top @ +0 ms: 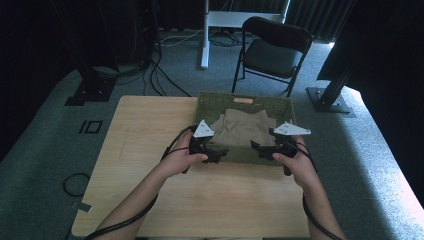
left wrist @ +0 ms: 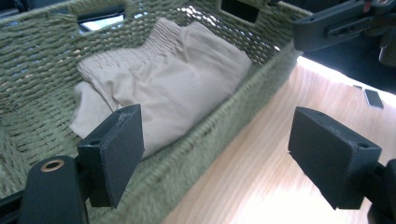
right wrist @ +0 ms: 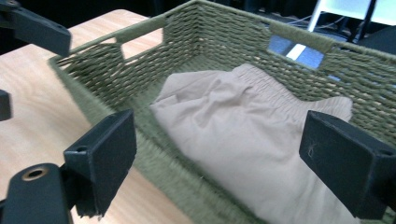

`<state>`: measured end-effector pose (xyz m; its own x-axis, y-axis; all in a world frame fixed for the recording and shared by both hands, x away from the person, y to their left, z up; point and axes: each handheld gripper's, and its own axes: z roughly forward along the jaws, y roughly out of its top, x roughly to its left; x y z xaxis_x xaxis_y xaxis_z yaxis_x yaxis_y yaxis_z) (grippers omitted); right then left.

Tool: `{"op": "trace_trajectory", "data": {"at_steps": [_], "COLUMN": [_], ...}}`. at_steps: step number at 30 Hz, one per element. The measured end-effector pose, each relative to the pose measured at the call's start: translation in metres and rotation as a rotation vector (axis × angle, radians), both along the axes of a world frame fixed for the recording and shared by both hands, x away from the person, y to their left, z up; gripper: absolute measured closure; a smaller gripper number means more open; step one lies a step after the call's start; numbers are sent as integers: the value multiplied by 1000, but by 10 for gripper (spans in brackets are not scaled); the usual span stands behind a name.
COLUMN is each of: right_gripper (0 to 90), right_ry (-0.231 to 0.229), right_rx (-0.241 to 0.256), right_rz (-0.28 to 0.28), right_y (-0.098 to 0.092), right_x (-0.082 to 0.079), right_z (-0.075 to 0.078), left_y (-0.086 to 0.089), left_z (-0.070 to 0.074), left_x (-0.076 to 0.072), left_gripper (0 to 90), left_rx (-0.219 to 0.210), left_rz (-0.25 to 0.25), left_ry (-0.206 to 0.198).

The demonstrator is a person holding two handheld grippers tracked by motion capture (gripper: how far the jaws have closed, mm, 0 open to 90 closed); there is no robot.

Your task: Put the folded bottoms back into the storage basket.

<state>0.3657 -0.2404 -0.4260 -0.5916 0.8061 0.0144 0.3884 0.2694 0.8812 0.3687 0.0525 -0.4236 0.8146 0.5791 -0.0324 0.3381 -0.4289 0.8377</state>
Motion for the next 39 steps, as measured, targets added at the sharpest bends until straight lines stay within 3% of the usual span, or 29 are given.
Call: {"op": "trace_trajectory", "data": {"at_steps": [7, 22, 31, 39], "right_gripper": [108, 108, 109, 108], "right_ry": [-5, 9, 62, 96], "right_rx": [8, -30, -32, -43], "right_rz": [15, 2, 11, -2], "right_y": [-1, -6, -10, -13], "right_x": [-18, -43, -56, -64], "right_z": [-11, -49, -72, -91], "left_y": [5, 23, 31, 45], "left_z": [-9, -38, -60, -81], "left_x": [-14, -33, -39, -42], "left_gripper": [195, 195, 195, 195], "left_rx": [16, 5, 17, 51], "left_rz": [6, 22, 33, 74], "left_ry": [-23, 7, 36, 49]}}
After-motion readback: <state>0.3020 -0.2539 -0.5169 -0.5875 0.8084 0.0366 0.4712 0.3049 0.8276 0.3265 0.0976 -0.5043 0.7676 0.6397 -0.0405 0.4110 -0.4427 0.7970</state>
